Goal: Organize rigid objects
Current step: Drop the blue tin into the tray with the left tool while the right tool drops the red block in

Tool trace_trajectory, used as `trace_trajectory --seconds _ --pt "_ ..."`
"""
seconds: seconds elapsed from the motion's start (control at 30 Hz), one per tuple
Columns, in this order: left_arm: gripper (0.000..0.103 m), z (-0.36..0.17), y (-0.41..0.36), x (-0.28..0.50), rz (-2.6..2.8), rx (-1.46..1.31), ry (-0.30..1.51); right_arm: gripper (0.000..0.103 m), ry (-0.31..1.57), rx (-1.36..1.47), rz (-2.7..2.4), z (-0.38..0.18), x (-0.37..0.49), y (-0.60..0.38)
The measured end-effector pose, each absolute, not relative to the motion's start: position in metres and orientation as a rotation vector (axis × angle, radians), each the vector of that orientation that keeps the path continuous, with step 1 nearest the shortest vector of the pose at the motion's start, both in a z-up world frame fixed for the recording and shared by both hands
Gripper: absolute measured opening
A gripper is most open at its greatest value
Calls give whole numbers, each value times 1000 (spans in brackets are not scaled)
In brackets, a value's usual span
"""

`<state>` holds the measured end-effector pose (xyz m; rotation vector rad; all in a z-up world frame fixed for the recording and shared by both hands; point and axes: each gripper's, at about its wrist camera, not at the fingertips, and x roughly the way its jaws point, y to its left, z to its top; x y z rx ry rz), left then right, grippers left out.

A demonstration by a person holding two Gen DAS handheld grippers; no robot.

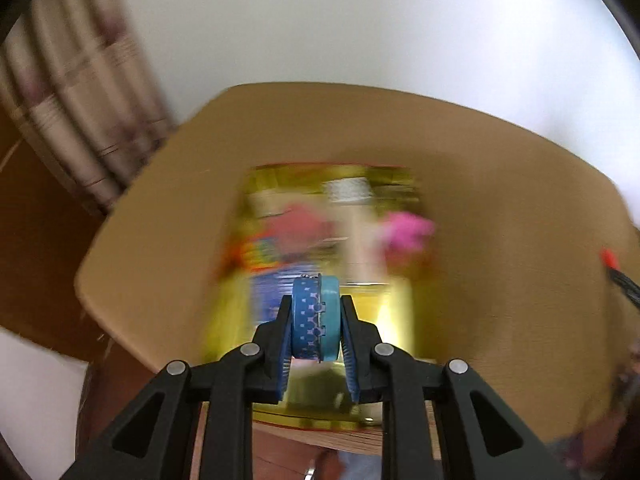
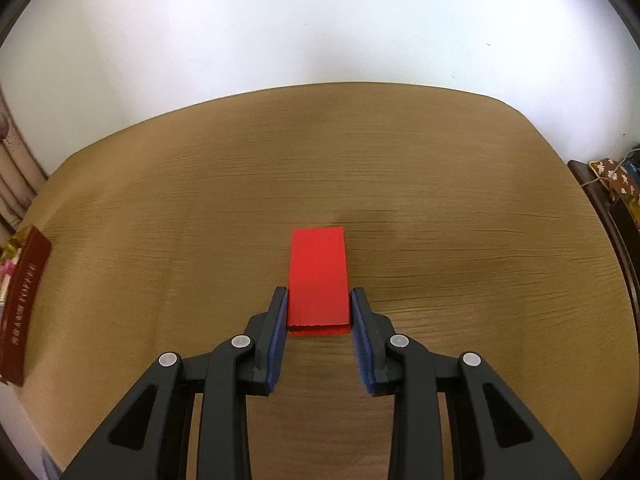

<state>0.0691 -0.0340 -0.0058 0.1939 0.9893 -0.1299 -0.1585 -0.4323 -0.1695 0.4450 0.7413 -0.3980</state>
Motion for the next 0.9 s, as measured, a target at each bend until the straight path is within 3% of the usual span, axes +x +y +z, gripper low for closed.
trace_trajectory --seconds 0.13,0.43,0.57,0.9 --pt "21 -29 8 91 -86 151 1034 29 712 463 -309 -137 -143 -399" --pt "22 -61 5 88 -107 123 1030 29 665 465 -14 -64 -94 -282" --pt "42 -62 11 75 -148 100 1026 29 685 498 130 -51 -74 -237" --pt "47 -19 23 9 -89 65 829 29 805 520 309 -60 -7 -133"
